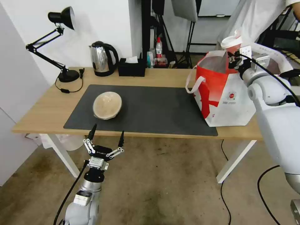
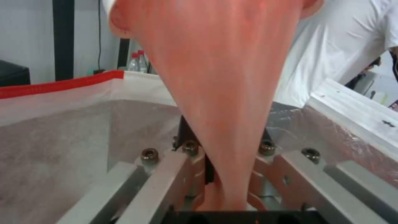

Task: Pick up the trash from the table and place it into the takeout bag.

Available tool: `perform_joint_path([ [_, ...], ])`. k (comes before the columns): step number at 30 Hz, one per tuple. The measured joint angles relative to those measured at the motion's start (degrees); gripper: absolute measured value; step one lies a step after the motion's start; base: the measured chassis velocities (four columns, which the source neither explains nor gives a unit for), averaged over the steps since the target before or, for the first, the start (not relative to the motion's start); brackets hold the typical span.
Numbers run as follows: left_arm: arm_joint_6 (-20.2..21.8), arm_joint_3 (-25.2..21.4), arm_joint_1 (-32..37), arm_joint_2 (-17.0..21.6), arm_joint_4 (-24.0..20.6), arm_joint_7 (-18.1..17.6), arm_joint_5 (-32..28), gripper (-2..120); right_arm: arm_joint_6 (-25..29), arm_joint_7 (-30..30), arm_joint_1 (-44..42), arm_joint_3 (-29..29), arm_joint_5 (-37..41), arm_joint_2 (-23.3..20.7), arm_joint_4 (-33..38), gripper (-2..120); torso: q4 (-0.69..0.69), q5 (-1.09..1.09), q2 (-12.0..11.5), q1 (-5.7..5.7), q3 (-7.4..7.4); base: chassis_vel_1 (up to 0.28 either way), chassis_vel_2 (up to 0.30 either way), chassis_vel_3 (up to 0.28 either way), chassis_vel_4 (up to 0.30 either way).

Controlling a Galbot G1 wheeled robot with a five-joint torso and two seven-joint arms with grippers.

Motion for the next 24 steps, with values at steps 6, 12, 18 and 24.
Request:
perform_joint_path([
  [6, 0.0, 0.2, 0.0, 0.0, -0.3, 0.0, 0.0, 100, -4.3, -1.0, 0.3, 0.9, 0.0, -0.6, 2.2, 6, 0.00, 0.01, 0.0, 0.00, 0.00, 0.000, 0.000, 0.000, 0.000],
  [12, 0.0, 0.3, 0.6, 0.0, -1.0, 0.0, 0.1, 100, -7.8, -2.6, -0.4, 2.2, 0.6, -1.9, 4.6, 6, 0.00, 0.01, 0.0, 0.00, 0.00, 0.000, 0.000, 0.000, 0.000],
  [18, 0.0, 0.4, 1.1, 0.0, -1.8, 0.0, 0.2, 100, -7.8, -2.3, -1.1, 2.6, 0.9, -2.8, 5.6, 6, 0.00, 0.01, 0.0, 0.00, 0.00, 0.000, 0.000, 0.000, 0.000],
  [24, 0.0, 0.3, 1.4, 0.0, -2.7, 0.0, 0.3, 100, -7.8, -2.5, -2.3, 3.2, 1.1, -4.1, 6.4, 21, 0.00, 0.01, 0.0, 0.00, 0.00, 0.000, 0.000, 0.000, 0.000],
])
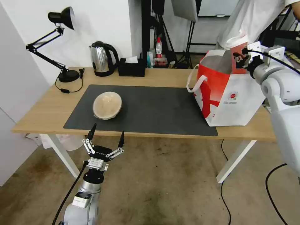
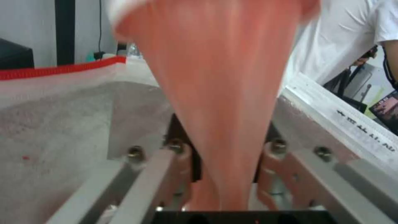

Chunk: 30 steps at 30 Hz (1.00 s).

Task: Pick up the trash from the table and place it into the takeout bag.

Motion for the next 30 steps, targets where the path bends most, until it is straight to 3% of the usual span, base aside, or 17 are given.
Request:
perform_joint_path([
  [2, 0.0, 0.0, 0.0, 0.0, -0.1, 0.0, 0.0, 100, 0.0, -0.1, -0.2, 0.1, 0.0, -0.2, 0.1, 25, 0.00, 0.00, 0.0, 0.00, 0.00, 0.000, 0.000, 0.000, 0.000],
  [5, 0.0, 0.1, 0.2, 0.0, -0.5, 0.0, 0.1, 100, 0.1, -0.4, -1.6, 0.9, 0.1, -0.9, 0.8, 43, 0.00, 0.00, 0.0, 0.00, 0.00, 0.000, 0.000, 0.000, 0.000],
  [6, 0.0, 0.1, 0.2, 0.0, -0.5, 0.0, 0.1, 100, 0.1, -0.4, -1.6, 0.9, 0.1, -0.9, 0.8, 43, 0.00, 0.00, 0.0, 0.00, 0.00, 0.000, 0.000, 0.000, 0.000],
  [10, 0.0, 0.0, 0.5, 0.0, -1.1, 0.0, 0.2, 100, 0.2, -0.8, -2.3, 1.1, 0.1, -1.3, 0.9, 61, 0.00, 0.00, 0.0, 0.00, 0.00, 0.000, 0.000, 0.000, 0.000],
  [12, 0.0, 0.0, 0.5, 0.0, -1.1, 0.0, 0.2, 100, 0.2, -0.8, -2.3, 1.1, 0.1, -1.4, 0.9, 64, 0.00, 0.00, 0.0, 0.00, 0.00, 0.000, 0.000, 0.000, 0.000],
  [15, 0.0, -0.1, 0.6, 0.0, -1.4, 0.0, 0.3, 100, 0.3, -1.1, -2.3, 1.1, 0.1, -1.5, 0.9, 78, 0.00, 0.00, 0.0, 0.00, 0.00, 0.000, 0.000, 0.000, 0.000],
  [17, 0.0, -0.1, 0.6, 0.0, -1.4, 0.0, 0.3, 100, 0.3, -1.1, -2.3, 1.1, 0.1, -1.5, 0.9, 78, 0.00, 0.00, 0.0, 0.00, 0.00, 0.000, 0.000, 0.000, 0.000],
  [19, 0.0, -0.1, 0.7, 0.0, -1.6, 0.0, 0.3, 100, 0.3, -1.3, -2.3, 1.0, 0.1, -1.5, 0.9, 92, 0.00, 0.00, 0.0, 0.00, 0.00, 0.000, 0.000, 0.000, 0.000],
  [25, 0.0, -0.1, 0.8, 0.0, -1.7, 0.0, 0.4, 100, 0.3, -1.5, -2.2, 1.0, 0.3, -1.6, 0.9, 106, 0.00, -0.01, 0.0, 0.00, 0.00, 0.000, 0.000, 0.000, 0.000],
  [29, 0.0, -0.1, 0.9, 0.0, -1.7, 0.0, 0.4, 100, 0.3, -1.5, -2.2, 1.0, 0.3, -1.6, 0.9, 107, 0.00, 0.00, 0.0, 0.00, 0.00, 0.000, 0.000, 0.000, 0.000],
  [30, 0.0, -0.1, 0.9, 0.0, -1.8, 0.0, 0.4, 100, 0.3, -1.5, -2.2, 1.0, 0.3, -1.7, 0.9, 113, 0.01, 0.00, 0.0, 0.00, 0.00, 0.000, 0.000, 0.000, 0.000],
])
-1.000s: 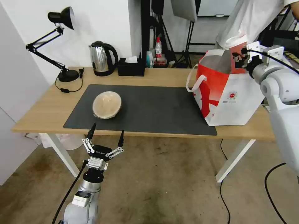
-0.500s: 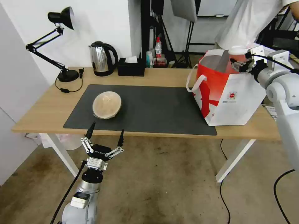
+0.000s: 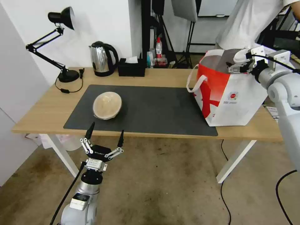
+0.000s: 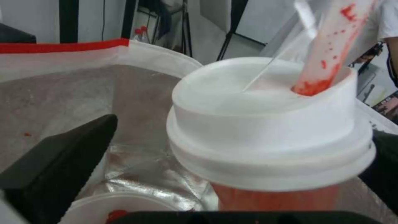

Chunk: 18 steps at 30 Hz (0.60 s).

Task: Pick up the trash from the table and place it into the takeout bag.

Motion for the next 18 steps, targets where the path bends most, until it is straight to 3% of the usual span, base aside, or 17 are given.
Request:
perform_joint_path([
  [8, 0.0, 0.0, 0.1, 0.0, -0.2, 0.0, 0.0, 100, 0.0, -0.1, 0.1, -0.1, 0.2, -0.2, -0.1, 114, -0.01, 0.00, 0.0, 0.00, 0.00, 0.000, 0.000, 0.000, 0.000],
  [18, 0.0, -0.1, 0.1, 0.0, -0.3, 0.0, 0.0, 100, 0.1, -0.1, 0.2, -0.3, 0.3, -0.2, -0.1, 101, 0.00, 0.00, 0.0, 0.00, 0.00, 0.000, 0.000, 0.000, 0.000],
])
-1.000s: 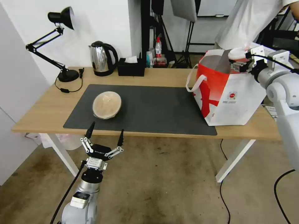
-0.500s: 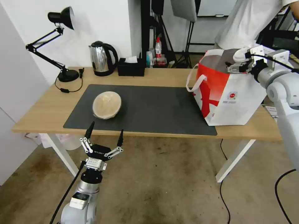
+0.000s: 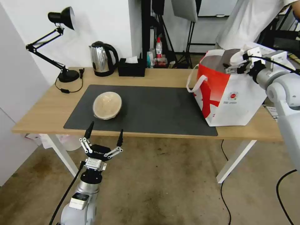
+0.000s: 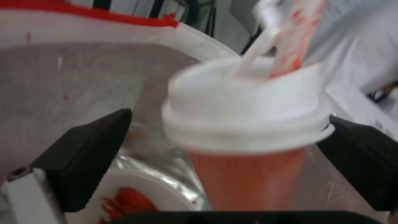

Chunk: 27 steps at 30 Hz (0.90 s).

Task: Pick up the trash from the table and place it into the takeout bag.

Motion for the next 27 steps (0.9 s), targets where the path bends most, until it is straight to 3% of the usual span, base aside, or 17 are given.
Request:
perform_joint_path([
  [4, 0.0, 0.0, -0.1, 0.0, 0.0, 0.0, -0.1, 100, 0.0, 0.0, 0.0, -0.1, 0.0, 0.1, 0.0, 100, 0.00, 0.00, 0.0, 0.00, 0.00, 0.000, 0.000, 0.000, 0.000],
  [7, 0.0, -0.1, -0.4, 0.0, 0.2, 0.0, -0.3, 100, 0.3, -9.4, 0.2, -1.0, -6.5, -1.1, 0.1, 100, 0.00, 0.00, 0.0, 0.00, 0.00, 0.000, 0.000, 0.000, 0.000],
  [9, 0.0, -0.1, -0.4, 0.0, 0.2, 0.0, -0.3, 100, 0.5, -10.9, 0.2, -1.2, -8.1, -1.3, 0.2, 100, 0.00, 0.00, 0.0, 0.00, 0.00, 0.000, 0.000, 0.000, 0.000],
  [12, 0.0, -0.1, -0.4, 0.0, 0.3, -0.1, -0.3, 100, 4.9, -22.1, 0.9, -1.6, -23.0, -1.8, 0.4, 100, 0.00, -0.01, 0.0, 0.00, 0.00, 0.000, 0.000, 0.000, 0.000],
  [14, 0.0, -0.1, -0.4, 0.0, 0.3, -0.1, -0.4, 100, 5.5, -24.1, 1.3, -1.8, -25.3, -2.1, 0.5, 100, 0.00, 0.00, 0.0, 0.00, 0.00, 0.000, 0.000, 0.000, 0.000],
  [27, 0.0, 0.0, 0.2, 0.0, -0.7, -0.1, -0.3, 100, 7.6, -24.6, 2.1, -1.6, -27.5, -4.1, 1.1, 100, 0.00, 0.00, 0.0, 0.00, 0.00, 0.000, 0.000, 0.000, 0.000],
])
